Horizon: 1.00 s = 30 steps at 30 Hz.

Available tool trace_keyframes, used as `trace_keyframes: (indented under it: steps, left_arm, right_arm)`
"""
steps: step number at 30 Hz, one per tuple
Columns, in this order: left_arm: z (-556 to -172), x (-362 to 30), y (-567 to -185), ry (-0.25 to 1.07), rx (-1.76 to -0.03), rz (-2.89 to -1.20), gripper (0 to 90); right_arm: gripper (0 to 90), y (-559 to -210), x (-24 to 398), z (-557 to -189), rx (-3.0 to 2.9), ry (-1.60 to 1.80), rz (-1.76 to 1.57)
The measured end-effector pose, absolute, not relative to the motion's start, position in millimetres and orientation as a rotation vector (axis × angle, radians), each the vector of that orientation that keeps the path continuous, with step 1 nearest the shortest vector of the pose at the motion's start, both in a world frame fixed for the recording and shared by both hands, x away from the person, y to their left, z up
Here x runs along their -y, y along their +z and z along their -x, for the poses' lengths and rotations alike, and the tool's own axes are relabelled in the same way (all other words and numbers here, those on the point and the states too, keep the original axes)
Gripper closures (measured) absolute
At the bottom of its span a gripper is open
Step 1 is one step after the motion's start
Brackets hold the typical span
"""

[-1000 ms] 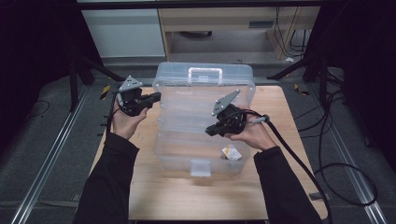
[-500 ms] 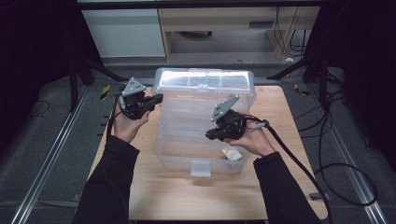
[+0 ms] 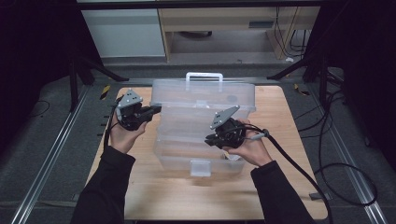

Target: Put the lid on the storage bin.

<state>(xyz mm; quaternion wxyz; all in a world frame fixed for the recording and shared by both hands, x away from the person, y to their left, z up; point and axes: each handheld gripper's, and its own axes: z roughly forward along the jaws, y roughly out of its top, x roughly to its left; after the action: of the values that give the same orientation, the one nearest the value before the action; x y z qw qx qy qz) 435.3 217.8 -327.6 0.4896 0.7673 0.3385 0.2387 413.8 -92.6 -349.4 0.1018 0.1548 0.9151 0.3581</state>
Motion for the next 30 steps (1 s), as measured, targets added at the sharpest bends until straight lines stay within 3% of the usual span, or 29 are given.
trace_keyframes:
  steps: [12, 30]
  left_arm:
    - [-425, -215, -333, 0.583, -0.805, -1.901, 89.4]
    - [-408, -217, -349, 0.559, -0.794, -1.948, 89.5]
  right_arm:
    - [80.1, -340, 125, -400, -2.562, 1.226, -0.602]
    - [86.6, -354, 185, -378, -2.383, 1.247, -0.896]
